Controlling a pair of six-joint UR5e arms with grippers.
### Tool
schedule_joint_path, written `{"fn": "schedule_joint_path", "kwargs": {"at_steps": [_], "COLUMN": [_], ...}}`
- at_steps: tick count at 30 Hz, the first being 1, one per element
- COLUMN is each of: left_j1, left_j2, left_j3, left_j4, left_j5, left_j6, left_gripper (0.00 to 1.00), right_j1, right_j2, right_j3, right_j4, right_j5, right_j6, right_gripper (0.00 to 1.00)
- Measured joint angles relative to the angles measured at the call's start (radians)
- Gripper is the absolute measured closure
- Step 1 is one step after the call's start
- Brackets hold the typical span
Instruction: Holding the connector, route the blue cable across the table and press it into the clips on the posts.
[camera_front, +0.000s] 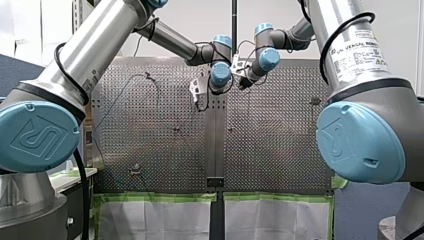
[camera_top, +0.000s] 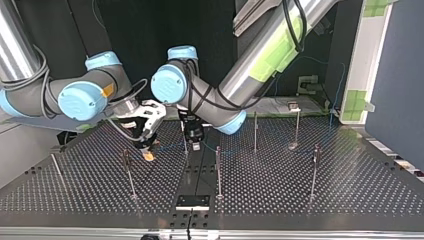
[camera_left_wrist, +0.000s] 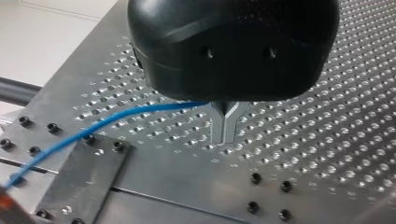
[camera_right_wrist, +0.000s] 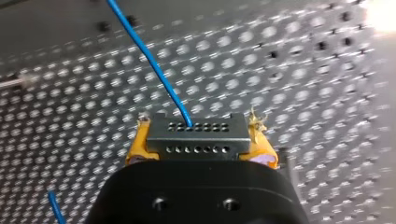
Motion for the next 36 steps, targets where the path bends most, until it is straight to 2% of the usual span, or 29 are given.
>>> {"fn": "schedule_joint_path", "kwargs": {"at_steps": [11, 16, 24, 29, 36], "left_j1": [-0.002, -0.001, 0.01, 0.009, 0.007], "left_j2": [0.0, 0.0, -0.018, -0.058, -0.068], "left_j3": [-0.108, -0.152, -0.226, -0.279, -0.342], "left_j4": [0.107, 0.151, 0.224, 0.278, 0.341], "left_j5": [0.02, 0.044, 0.112, 0.165, 0.229], "left_j6": [-0.004, -0.003, 0.0, 0.001, -0.003], "left_gripper": [1.0, 1.0, 1.0, 1.0, 1.0], "right_j1": [-0.018, -0.022, -0.028, -0.031, -0.032], "right_j2": [0.0, 0.0, 0.0, 0.002, 0.015], "right_j3": [0.1, 0.144, 0.214, 0.253, 0.272], "right_j4": [-0.002, -0.004, -0.019, -0.051, -0.066], "right_j5": [0.002, 0.004, 0.014, 0.013, 0.011], "right_j6": [-0.036, -0.064, -0.113, -0.122, -0.129], "right_gripper": [1.0, 1.0, 1.0, 1.0, 1.0]}}
